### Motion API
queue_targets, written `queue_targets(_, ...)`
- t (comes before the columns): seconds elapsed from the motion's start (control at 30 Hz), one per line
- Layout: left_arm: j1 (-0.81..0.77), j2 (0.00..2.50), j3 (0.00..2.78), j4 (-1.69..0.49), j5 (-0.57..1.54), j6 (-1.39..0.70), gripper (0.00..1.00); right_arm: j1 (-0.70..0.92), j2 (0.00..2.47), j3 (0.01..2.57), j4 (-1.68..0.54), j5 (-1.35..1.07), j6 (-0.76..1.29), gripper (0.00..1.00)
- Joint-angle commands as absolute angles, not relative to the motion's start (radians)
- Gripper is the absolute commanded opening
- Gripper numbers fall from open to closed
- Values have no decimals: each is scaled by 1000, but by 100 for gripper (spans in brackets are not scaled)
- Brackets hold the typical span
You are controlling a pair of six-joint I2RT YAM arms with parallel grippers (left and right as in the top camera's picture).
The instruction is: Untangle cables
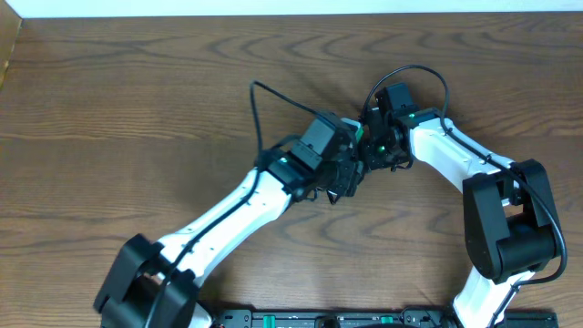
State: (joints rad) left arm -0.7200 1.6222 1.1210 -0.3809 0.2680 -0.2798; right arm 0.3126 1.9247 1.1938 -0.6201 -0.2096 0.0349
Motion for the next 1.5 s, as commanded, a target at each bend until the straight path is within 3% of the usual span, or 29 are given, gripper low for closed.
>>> queue_targets(0.0, -726, 1673, 1132, -368, 137, -267, 62, 316, 1962, 1195, -620, -220, 44, 66)
queue_targets(0.1, -726, 1708, 1132, -350, 137, -267, 61, 316, 1962, 1195, -620, -220, 44, 66)
queue_targets(0.17, -726, 1733, 1131, -335, 137, -267, 55, 316, 1962, 1195, -620, -220, 44, 66)
queue_targets(0.2, -726, 1744, 1131, -326, 137, -267, 47, 316, 1962, 1195, -620, -220, 44, 66)
queue_targets(0.27, -726, 1751, 1131, -312, 137, -266, 20, 316, 1962, 1195, -620, -220, 44, 67)
queue_targets(0.4, -725, 1737, 1132, -286, 138, -266, 8, 318, 1962, 1195, -620, -220, 44, 67)
queue_targets(1.2, -725, 1494, 1132, -252, 138, -266, 8, 361, 1976, 1194, -569, -214, 44, 73)
queue_targets(1.47, -725, 1348, 1132, -253, 137, -266, 8, 361, 1977, 1188, -569, -75, 56, 76)
